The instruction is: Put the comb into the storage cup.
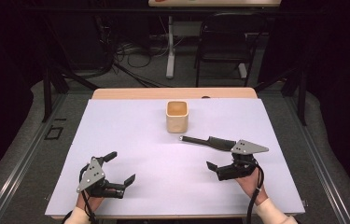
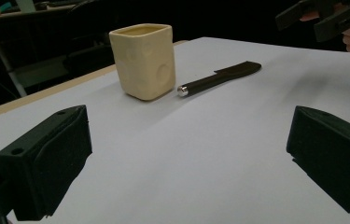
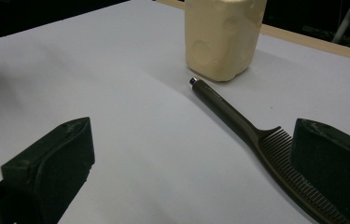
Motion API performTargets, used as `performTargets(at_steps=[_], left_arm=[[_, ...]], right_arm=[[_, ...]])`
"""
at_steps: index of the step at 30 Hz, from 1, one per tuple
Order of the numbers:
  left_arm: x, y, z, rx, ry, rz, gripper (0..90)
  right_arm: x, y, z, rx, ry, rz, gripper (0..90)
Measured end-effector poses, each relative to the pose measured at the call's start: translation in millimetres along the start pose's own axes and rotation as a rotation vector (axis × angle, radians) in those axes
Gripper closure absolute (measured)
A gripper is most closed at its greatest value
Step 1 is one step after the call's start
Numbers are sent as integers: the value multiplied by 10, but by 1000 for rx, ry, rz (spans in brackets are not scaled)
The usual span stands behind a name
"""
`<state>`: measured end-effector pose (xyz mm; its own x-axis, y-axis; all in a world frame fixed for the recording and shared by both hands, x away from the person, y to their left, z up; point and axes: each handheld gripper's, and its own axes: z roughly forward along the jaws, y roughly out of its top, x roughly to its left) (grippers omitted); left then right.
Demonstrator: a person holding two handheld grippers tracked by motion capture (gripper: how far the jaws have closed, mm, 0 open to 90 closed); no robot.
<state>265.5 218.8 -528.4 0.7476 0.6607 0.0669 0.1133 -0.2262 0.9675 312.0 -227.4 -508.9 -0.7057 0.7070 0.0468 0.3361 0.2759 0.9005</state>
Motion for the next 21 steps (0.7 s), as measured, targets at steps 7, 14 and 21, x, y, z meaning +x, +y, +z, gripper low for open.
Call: performTargets(at_steps=[7, 14, 21], left_arm=[[-6, 1, -4, 2, 2, 2, 1], [5, -7, -1, 13, 19, 8, 1], [1, -6, -1, 15, 21, 10, 1]], right_arm=[[-72, 88, 109, 8, -5, 3, 0], [-104, 153, 235, 29, -5, -8, 0], [-166, 229, 378, 58, -13, 4, 0]])
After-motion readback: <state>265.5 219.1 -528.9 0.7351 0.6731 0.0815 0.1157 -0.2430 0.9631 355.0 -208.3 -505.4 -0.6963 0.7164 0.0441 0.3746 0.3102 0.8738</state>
